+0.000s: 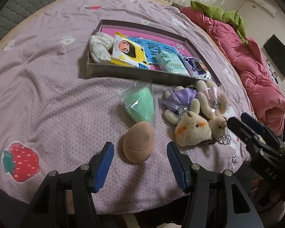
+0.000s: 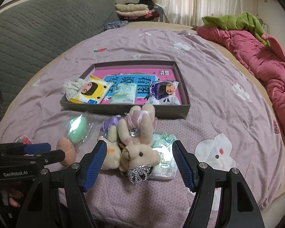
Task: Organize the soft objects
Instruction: 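Move the left tool to the peach makeup sponge while the right approaches the plush bunny, then grasp the peach makeup sponge with the left tool while the right grasps the plush bunny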
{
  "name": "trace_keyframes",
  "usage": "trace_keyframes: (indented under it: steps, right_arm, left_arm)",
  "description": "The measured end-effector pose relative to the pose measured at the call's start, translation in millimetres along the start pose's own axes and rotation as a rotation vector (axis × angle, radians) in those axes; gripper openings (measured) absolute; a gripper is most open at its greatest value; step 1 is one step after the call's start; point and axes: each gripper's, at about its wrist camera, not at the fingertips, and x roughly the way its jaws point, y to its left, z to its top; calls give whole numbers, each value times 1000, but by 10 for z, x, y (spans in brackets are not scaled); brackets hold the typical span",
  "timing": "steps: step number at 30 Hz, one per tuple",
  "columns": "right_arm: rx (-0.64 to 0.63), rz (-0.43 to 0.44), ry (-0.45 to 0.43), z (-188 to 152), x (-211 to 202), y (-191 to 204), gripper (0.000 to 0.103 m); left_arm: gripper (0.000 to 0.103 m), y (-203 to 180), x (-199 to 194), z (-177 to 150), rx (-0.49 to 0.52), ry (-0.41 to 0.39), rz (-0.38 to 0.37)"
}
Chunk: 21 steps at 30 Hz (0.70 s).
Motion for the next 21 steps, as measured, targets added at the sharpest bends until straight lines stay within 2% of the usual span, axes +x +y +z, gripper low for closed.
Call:
trace_keyframes:
  steps: [7,14,19,21]
  right_arm:
    - [19,0,21,-53,140,-42,73]
    - [37,2,38,-74,260,-81,73]
    - [30,-5,36,-82,319,-98,73]
    - [28,4,35,-87,341,-104,67]
  left_arm:
    - [57,21,126,-12,-21,29,-29]
    - [56,71,168,-2,-51,24,-55]
    - [50,111,179,9,-74,20,-75]
    - [50,120,182,13,-81,16,-83]
